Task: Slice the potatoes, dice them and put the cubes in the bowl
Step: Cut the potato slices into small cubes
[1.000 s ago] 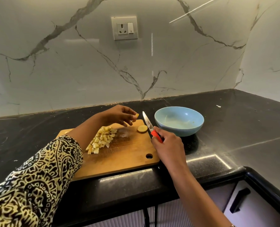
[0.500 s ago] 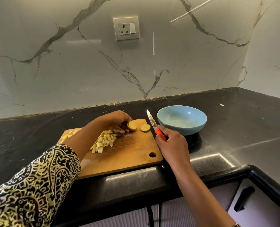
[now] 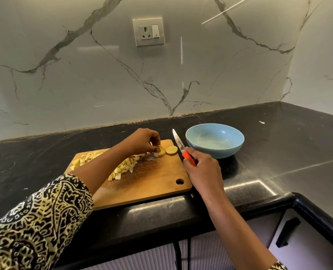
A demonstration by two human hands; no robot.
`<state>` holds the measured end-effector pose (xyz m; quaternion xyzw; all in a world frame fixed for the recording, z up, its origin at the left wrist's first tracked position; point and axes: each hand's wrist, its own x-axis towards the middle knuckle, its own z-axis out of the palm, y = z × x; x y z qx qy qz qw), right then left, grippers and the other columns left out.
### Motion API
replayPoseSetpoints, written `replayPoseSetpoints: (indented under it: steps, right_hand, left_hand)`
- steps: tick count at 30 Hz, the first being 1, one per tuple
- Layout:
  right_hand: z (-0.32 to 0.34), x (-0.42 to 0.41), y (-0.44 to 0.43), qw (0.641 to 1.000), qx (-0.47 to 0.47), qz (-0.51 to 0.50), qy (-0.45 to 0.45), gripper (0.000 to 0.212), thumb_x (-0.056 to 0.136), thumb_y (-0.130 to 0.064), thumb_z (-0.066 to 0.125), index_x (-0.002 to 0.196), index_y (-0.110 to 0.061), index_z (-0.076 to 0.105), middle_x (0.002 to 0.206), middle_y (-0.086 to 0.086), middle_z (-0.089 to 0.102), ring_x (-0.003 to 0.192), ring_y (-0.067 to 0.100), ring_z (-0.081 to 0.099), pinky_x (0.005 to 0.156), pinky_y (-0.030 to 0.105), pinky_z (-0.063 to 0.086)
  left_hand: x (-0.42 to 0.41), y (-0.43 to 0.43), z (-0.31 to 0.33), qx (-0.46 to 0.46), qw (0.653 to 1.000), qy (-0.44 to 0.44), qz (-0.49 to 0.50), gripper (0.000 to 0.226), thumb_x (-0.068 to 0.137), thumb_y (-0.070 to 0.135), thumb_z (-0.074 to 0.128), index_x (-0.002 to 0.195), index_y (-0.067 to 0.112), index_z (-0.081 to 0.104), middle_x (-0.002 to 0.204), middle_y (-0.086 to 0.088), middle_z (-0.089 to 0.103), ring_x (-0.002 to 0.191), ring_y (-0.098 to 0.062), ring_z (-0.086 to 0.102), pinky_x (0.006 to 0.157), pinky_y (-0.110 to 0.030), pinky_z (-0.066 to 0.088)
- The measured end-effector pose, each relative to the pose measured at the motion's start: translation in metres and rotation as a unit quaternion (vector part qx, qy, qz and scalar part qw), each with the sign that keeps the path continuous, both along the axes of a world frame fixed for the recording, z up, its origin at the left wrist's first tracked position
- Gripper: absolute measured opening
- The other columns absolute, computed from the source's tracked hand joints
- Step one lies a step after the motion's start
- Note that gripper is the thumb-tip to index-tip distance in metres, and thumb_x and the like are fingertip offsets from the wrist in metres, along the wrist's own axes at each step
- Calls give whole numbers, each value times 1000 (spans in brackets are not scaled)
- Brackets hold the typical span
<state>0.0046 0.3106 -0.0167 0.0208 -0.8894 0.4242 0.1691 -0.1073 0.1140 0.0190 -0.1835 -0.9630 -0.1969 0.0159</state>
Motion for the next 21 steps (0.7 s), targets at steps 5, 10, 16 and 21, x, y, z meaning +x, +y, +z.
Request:
replayPoseSetpoints:
  steps: [5,10,16,21]
  right_hand:
    - [-1,-1,0,1000,-1,1,8,45,93,-32,59,137,-29,51,119,-6,64,107,8,57,95,28,46]
    - [-3,-3,0,1000,-2,7,18,44,92,-32,60,136,-29,53,114,-7,66,100,8,60,94,31,49]
    - [-3,3,-3,999,7,32,23,39,92,-32,58,131,-31,57,85,-11,65,71,3,55,75,23,45]
    - [2,30,2,988,110,95,46,39,91,-26,57,129,-35,58,67,-15,53,59,4,47,57,14,35]
  left_hand:
    - [15,-4,10,28,997,77,-9,16,84,15,70,99,13,68,91,2,66,80,-6,62,78,-22,55]
    - [50,-18,-3,-21,990,128,-51,24,87,14,66,111,15,70,106,1,71,91,-6,64,87,-18,50]
    - [84,-41,-23,-185,966,88,-155,39,97,30,44,135,30,47,144,14,42,137,-2,31,115,-29,24]
    - [97,-67,-28,-132,969,142,-150,63,91,65,13,137,33,44,141,17,43,135,1,31,115,-35,19]
